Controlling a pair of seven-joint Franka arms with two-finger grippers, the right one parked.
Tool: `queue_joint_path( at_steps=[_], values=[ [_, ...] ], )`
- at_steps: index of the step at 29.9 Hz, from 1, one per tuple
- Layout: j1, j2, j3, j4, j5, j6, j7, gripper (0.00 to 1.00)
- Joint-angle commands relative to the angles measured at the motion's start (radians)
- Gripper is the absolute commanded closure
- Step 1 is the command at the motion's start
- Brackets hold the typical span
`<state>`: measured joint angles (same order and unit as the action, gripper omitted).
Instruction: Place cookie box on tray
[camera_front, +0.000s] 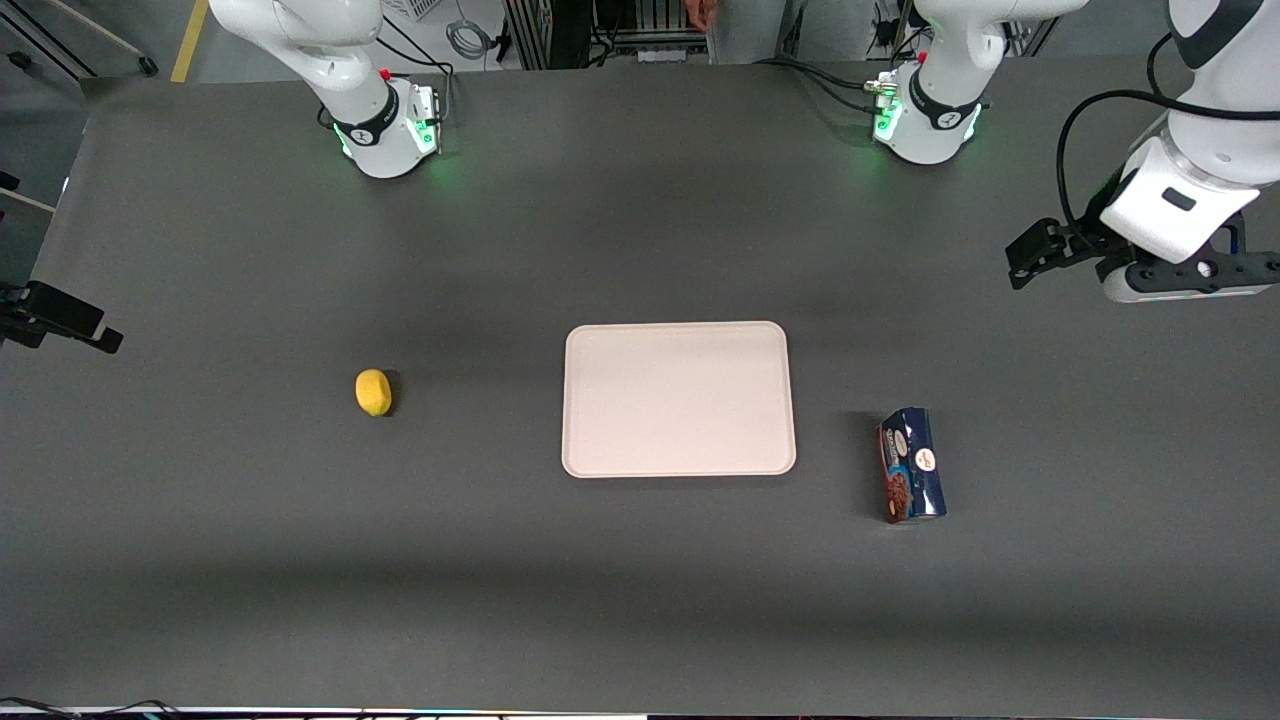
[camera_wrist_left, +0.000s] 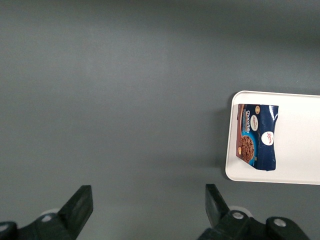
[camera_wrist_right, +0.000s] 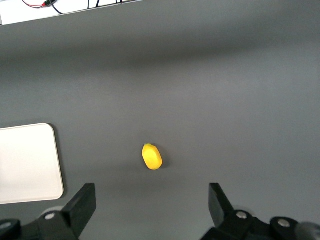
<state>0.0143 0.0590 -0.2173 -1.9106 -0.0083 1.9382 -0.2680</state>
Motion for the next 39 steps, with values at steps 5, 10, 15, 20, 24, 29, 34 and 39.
queue_joint_path(
  at_steps=[5, 10, 15, 20, 24, 29, 34, 39],
  values=[
    [-0.008, 0.087, 0.004, -0.05, 0.004, 0.171, -0.1, 0.0],
    [-0.01, 0.126, 0.004, -0.073, 0.002, 0.232, -0.123, 0.0],
    [-0.011, 0.191, 0.003, -0.071, -0.001, 0.312, -0.125, 0.0],
    [-0.016, 0.232, -0.005, -0.067, -0.001, 0.364, -0.126, 0.0],
    [-0.017, 0.269, -0.014, -0.056, 0.011, 0.387, -0.126, 0.0],
    [-0.02, 0.292, -0.014, -0.045, 0.043, 0.404, -0.105, 0.0],
    [-0.022, 0.324, -0.014, -0.028, 0.123, 0.407, -0.12, 0.0],
    [-0.02, 0.375, -0.019, 0.007, 0.11, 0.407, -0.126, 0.0]
  ],
)
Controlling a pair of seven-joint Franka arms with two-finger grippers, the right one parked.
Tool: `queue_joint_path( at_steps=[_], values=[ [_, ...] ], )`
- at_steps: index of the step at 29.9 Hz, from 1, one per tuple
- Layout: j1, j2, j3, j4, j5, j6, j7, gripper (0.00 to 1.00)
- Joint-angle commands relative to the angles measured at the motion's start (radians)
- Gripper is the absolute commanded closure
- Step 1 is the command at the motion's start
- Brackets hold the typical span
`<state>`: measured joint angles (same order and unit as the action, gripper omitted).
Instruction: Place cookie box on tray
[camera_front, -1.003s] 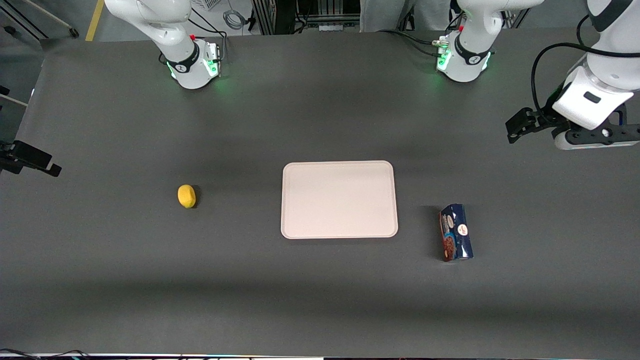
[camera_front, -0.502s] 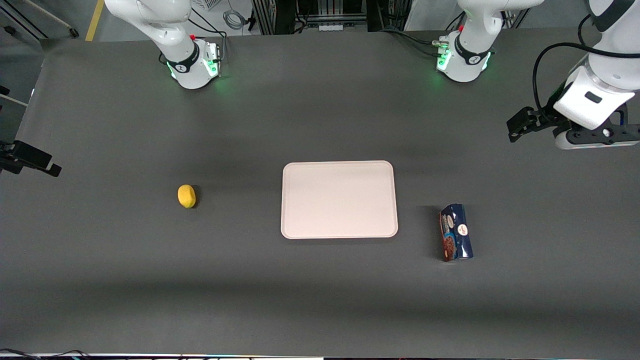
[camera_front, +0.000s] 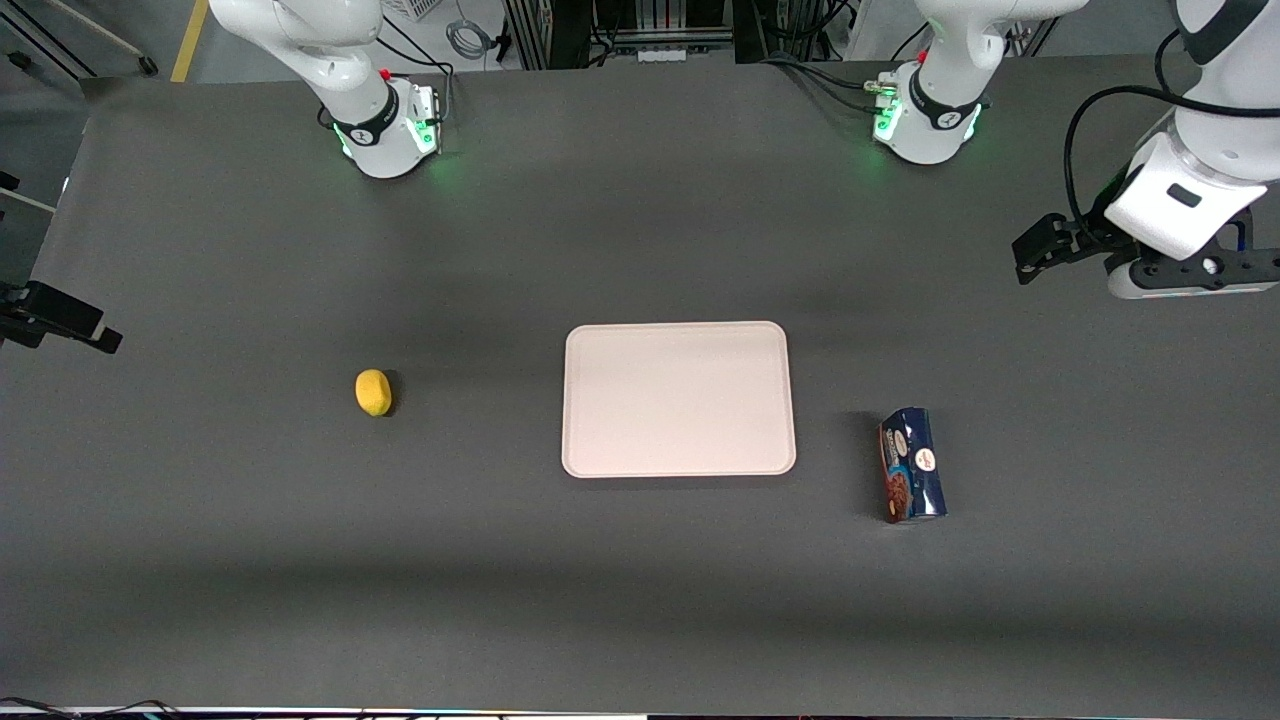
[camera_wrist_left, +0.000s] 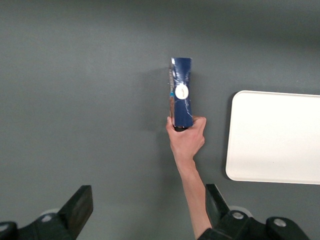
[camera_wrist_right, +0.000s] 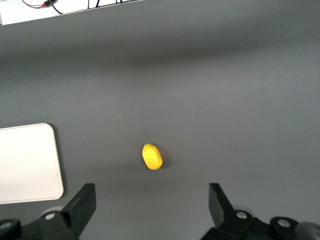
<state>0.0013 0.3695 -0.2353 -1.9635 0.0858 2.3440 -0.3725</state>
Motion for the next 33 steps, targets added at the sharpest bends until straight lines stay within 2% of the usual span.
queue_joint_path(
  at_steps=[1, 12, 22, 33],
  values=[
    [-0.009, 0.072, -0.001, 0.064, 0.015, 0.003, -0.022, 0.0],
    [-0.01, 0.14, 0.001, 0.068, 0.031, 0.08, -0.013, 0.0],
    [-0.01, 0.147, 0.001, 0.103, 0.032, 0.063, -0.008, 0.0],
    [-0.009, 0.186, 0.004, 0.121, 0.083, 0.067, -0.011, 0.0]
  ],
)
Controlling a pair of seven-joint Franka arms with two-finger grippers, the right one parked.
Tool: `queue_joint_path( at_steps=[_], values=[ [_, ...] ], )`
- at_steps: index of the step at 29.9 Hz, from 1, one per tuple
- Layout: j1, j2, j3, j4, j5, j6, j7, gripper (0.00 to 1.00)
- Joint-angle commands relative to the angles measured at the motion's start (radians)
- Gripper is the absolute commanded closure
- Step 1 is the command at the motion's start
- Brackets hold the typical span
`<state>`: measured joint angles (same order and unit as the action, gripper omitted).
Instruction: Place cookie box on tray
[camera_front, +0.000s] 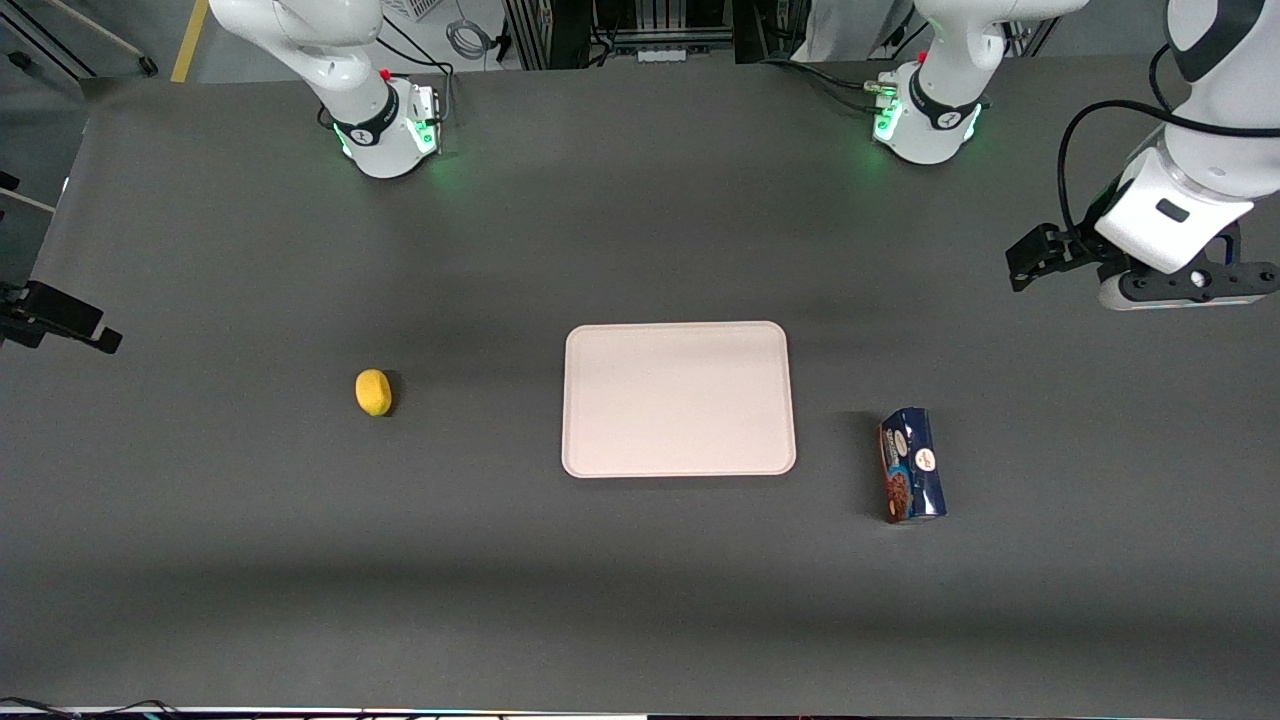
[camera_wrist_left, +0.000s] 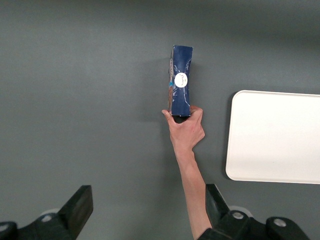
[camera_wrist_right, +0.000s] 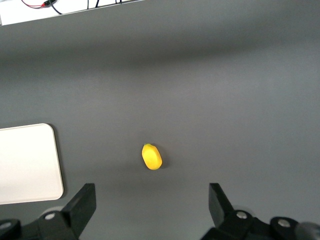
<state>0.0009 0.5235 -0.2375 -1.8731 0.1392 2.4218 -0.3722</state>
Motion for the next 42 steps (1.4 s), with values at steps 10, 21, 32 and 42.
queue_joint_path(
  at_steps=[10, 21, 32, 42],
  values=[
    [-0.009, 0.038, 0.006, 0.048, 0.03, -0.021, -0.01, 0.4],
    [-0.009, 0.049, 0.004, 0.155, 0.03, -0.17, -0.007, 0.95],
    [-0.01, 0.035, -0.005, 0.244, 0.016, -0.276, -0.014, 0.98],
    [-0.009, -0.086, -0.032, 0.335, 0.014, -0.418, -0.014, 0.97]
  ],
)
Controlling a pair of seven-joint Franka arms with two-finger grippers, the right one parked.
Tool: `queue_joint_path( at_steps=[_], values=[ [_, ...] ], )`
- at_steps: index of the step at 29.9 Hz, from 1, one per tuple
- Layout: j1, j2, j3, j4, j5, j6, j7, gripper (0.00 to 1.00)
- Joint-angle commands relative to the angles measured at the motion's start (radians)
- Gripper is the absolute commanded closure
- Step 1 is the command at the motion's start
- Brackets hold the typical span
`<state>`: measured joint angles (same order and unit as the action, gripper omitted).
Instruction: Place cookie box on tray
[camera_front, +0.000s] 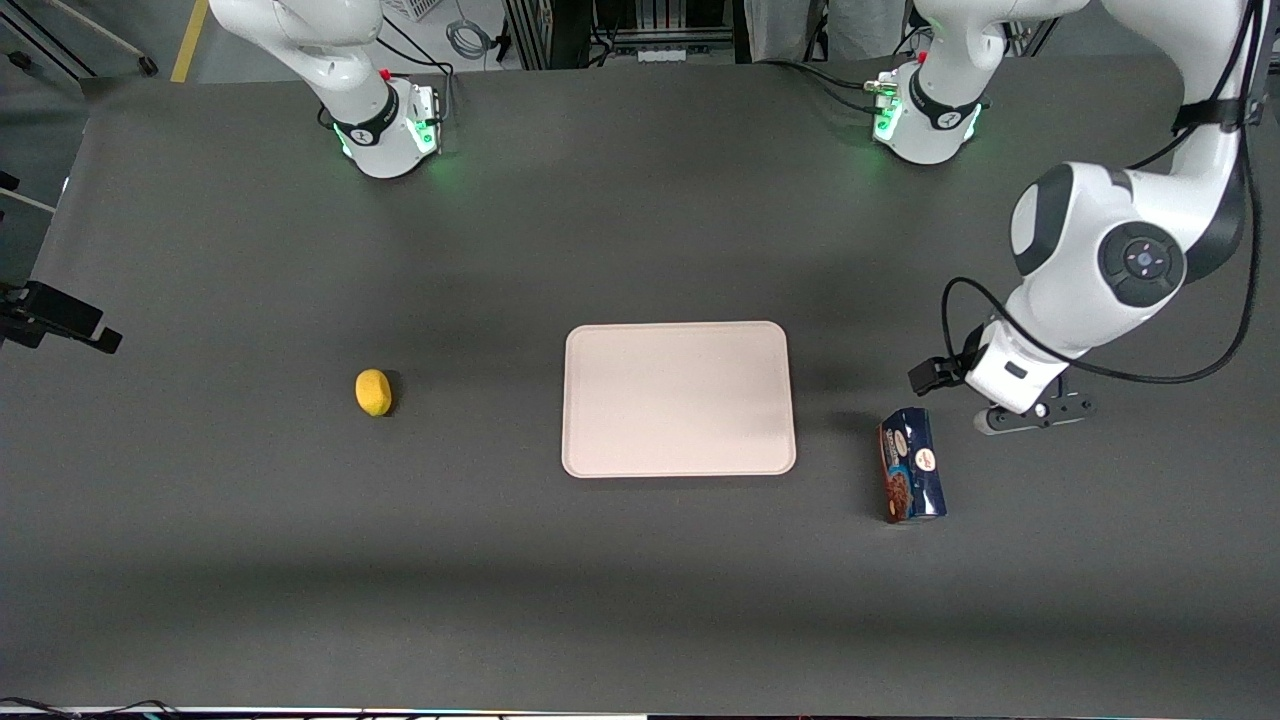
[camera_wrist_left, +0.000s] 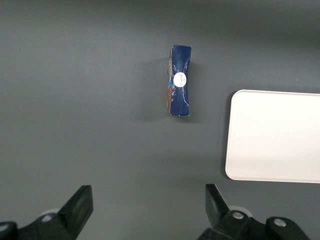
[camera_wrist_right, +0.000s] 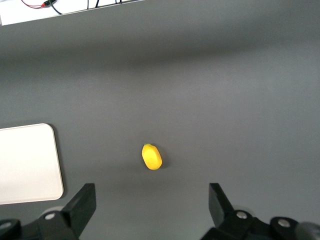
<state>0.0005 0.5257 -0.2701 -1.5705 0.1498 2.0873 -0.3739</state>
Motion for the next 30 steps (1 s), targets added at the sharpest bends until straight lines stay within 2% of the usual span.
queue_joint_path(
  at_steps=[1, 9, 14, 17, 20, 25, 30],
  values=[
    [-0.008, -0.105, -0.008, 0.035, 0.004, -0.098, -0.008, 0.97],
    [-0.005, -0.17, -0.038, 0.154, -0.002, -0.317, -0.003, 0.96],
    [-0.007, -0.174, -0.037, 0.204, -0.047, -0.4, -0.002, 0.96],
    [-0.007, -0.177, -0.067, 0.198, -0.091, -0.403, -0.043, 0.96],
    [-0.008, -0.174, -0.092, 0.194, -0.142, -0.394, -0.199, 0.96],
    [-0.011, -0.161, -0.187, 0.167, -0.13, -0.368, -0.295, 0.96],
    [-0.017, -0.161, -0.257, 0.041, -0.105, -0.219, -0.419, 0.96]
  ],
)
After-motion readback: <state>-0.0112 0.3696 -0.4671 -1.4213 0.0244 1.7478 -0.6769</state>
